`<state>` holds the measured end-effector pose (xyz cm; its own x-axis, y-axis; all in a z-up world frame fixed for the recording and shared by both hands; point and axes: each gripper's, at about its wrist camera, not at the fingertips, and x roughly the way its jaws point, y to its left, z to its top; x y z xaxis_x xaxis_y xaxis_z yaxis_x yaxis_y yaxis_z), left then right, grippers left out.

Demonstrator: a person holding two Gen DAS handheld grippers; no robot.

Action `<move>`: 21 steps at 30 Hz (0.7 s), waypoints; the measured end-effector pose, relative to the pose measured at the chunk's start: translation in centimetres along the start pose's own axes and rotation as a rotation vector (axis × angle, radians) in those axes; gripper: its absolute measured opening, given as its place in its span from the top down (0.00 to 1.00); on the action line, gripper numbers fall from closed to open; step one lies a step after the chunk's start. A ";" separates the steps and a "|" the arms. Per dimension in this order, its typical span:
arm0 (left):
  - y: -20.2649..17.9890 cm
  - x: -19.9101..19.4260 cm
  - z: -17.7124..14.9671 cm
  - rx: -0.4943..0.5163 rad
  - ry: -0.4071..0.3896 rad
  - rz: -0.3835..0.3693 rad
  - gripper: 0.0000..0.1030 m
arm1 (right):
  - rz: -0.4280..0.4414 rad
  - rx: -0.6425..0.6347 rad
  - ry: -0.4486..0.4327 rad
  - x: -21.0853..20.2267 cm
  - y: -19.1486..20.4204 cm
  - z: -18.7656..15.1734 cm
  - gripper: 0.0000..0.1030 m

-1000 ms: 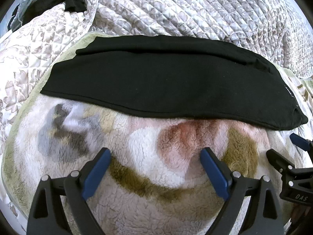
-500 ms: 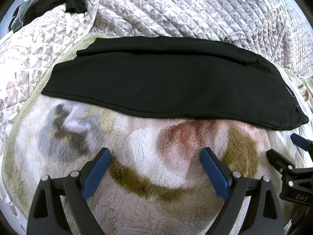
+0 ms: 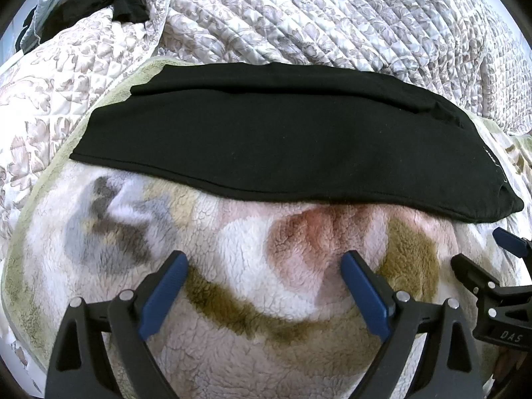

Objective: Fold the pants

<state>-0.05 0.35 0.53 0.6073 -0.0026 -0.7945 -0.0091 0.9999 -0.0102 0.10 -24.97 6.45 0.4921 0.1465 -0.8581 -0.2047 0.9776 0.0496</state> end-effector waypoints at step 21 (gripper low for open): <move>-0.1 0.0 -0.1 0.001 -0.003 0.001 0.08 | 0.001 -0.001 -0.005 0.1 0.0 0.0 0.00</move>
<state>-0.17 0.26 0.45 0.6095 -0.0013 -0.7928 -0.0093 0.9999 -0.0087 0.17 -24.94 6.39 0.4959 0.1481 -0.8556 -0.2056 0.9774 0.0500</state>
